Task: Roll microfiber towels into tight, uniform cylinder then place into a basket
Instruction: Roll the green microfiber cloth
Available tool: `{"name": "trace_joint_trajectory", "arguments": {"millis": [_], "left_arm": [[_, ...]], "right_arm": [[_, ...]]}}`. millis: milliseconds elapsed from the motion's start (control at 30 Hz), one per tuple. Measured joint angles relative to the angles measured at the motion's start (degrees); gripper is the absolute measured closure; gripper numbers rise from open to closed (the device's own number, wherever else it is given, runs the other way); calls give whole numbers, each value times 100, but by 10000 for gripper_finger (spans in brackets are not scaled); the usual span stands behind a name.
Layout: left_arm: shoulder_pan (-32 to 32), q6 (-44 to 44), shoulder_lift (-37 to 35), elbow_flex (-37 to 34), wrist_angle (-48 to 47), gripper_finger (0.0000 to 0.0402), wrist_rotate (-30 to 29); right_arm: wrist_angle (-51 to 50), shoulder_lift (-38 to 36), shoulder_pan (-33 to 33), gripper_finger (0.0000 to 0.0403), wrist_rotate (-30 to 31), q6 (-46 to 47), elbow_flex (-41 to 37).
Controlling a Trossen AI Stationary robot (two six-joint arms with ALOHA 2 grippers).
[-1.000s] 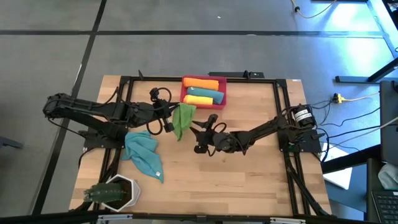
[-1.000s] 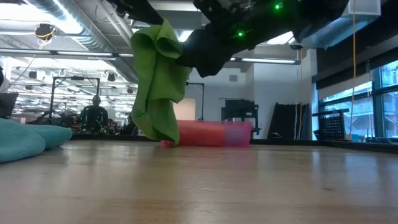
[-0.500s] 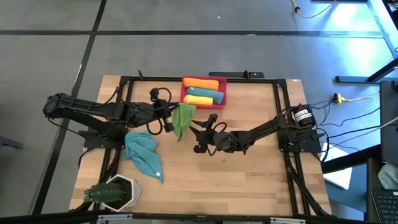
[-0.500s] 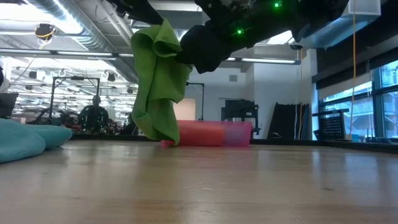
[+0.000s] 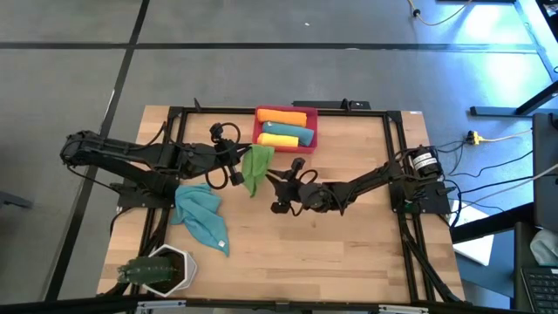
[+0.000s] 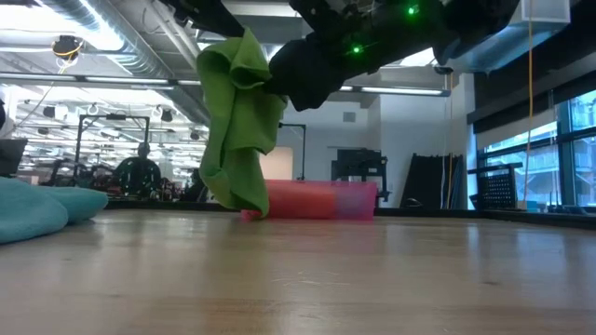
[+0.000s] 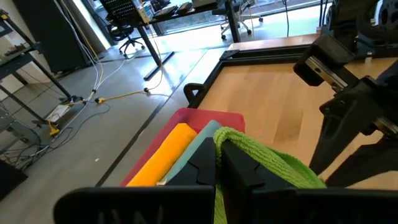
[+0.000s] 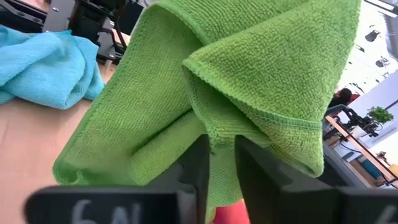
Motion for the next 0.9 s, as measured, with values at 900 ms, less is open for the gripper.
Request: {"name": "trace_joint_trajectory", "arguments": {"millis": [900], "left_arm": [[-124, 213, 228, -2, -184, 373, 13]], "right_arm": [[10, -1981, 415, 401, -1793, 1089, -2]]}}
